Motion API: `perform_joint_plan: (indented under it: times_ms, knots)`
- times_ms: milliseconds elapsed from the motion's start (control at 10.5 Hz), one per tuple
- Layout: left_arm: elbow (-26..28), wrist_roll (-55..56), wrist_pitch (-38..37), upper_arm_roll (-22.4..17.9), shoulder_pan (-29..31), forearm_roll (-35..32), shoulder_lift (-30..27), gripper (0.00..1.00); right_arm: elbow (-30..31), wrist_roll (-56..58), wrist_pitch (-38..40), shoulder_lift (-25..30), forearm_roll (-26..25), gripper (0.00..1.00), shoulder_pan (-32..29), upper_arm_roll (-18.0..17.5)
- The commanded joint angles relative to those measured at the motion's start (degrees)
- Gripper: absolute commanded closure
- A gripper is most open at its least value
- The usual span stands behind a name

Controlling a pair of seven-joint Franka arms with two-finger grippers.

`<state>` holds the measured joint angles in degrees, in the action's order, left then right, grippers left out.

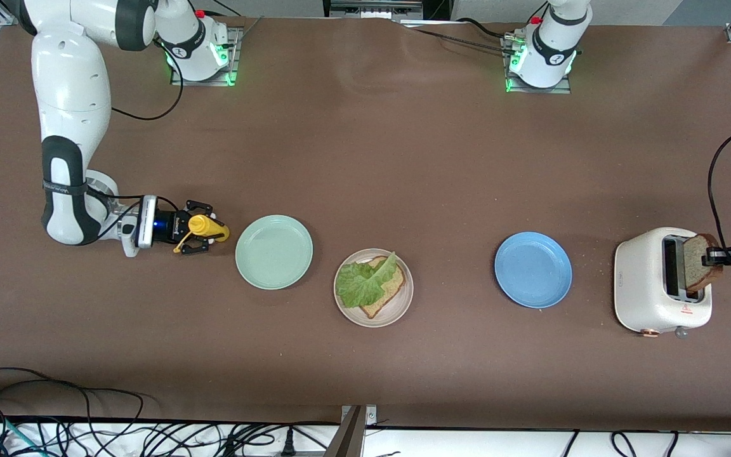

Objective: Make sandwich on beige plate with both arms
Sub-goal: 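Grasp the mustard with the right gripper while the left gripper lifts toast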

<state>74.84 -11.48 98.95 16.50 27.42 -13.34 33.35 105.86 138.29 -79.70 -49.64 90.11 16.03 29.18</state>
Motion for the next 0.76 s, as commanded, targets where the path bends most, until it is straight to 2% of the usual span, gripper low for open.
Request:
perform_joint_plan:
  times_ms: [0, 190, 475, 664]
  knots:
    - [0.05, -0.47, -4.02, 0.72, 0.27, -1.43, -4.07, 1.0, -5.99, -10.02, -1.93, 0.33, -5.1, 1.0, 1.1, 1.15]
    - [-1.35, -0.47, -6.04, 0.9, 0.27, -0.98, -6.0, 1.0, -11.09, -19.75, -5.19, 0.85, -10.02, 1.0, 2.94, 1.23]
    - [-5.48, -0.56, -13.14, 1.6, -0.26, -0.37, -8.12, 1.0, -19.01, -33.92, -11.33, 1.21, -17.06, 1.0, 7.86, 2.38]
    - [-5.67, -0.38, -15.01, 2.22, -0.18, 2.86, -11.0, 1.0, -23.57, -41.57, -15.9, 1.21, -22.41, 1.0, 11.29, 2.29]
